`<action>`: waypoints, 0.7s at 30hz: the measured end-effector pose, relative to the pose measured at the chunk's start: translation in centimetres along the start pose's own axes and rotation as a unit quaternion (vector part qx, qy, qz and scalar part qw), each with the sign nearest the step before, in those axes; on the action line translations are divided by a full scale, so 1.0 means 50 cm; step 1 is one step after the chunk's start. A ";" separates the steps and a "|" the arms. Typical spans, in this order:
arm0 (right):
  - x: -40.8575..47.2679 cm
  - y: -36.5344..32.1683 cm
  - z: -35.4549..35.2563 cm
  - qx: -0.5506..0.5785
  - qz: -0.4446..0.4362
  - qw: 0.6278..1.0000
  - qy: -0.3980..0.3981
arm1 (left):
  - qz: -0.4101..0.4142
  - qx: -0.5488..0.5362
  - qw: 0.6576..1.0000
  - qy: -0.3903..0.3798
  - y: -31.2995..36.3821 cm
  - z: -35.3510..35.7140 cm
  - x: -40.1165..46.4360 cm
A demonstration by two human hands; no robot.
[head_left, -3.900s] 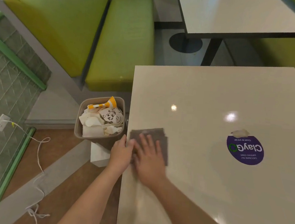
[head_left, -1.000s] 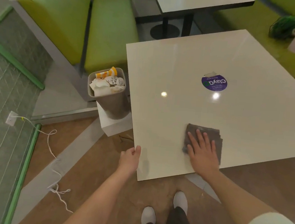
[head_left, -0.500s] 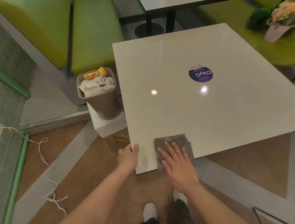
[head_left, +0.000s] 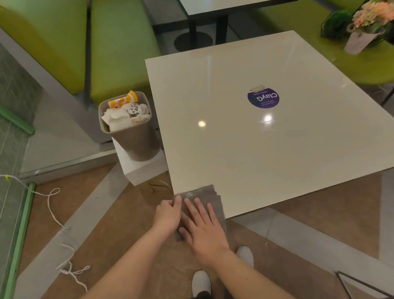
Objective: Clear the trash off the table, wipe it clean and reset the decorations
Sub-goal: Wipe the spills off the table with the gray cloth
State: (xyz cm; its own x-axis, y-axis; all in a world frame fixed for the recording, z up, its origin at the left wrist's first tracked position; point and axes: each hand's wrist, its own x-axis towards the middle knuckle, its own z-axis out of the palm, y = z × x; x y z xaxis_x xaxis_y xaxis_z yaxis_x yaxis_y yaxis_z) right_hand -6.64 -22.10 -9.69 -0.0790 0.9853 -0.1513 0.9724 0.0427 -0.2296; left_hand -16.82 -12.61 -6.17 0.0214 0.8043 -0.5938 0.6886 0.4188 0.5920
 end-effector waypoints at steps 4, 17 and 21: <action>-0.024 0.093 -0.014 -0.020 -0.024 0.999 0.006 | -0.045 0.026 0.998 0.032 -0.002 0.006 0.009; -0.097 0.347 -0.093 0.052 0.189 0.980 0.029 | 0.111 0.106 0.986 0.061 0.129 0.089 -0.027; -0.110 0.432 -0.108 0.064 0.270 0.958 0.074 | 0.156 0.112 0.981 0.026 0.163 0.123 -0.035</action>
State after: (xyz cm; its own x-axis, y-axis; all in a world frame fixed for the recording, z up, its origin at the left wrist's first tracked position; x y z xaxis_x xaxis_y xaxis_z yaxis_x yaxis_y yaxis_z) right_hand 15.98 -25.69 -8.65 0.4685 0.8714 -0.1453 0.8273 -0.4905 -0.2739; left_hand -6.79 -13.22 -3.64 0.2231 0.9017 -0.3704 0.7963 0.0506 0.6028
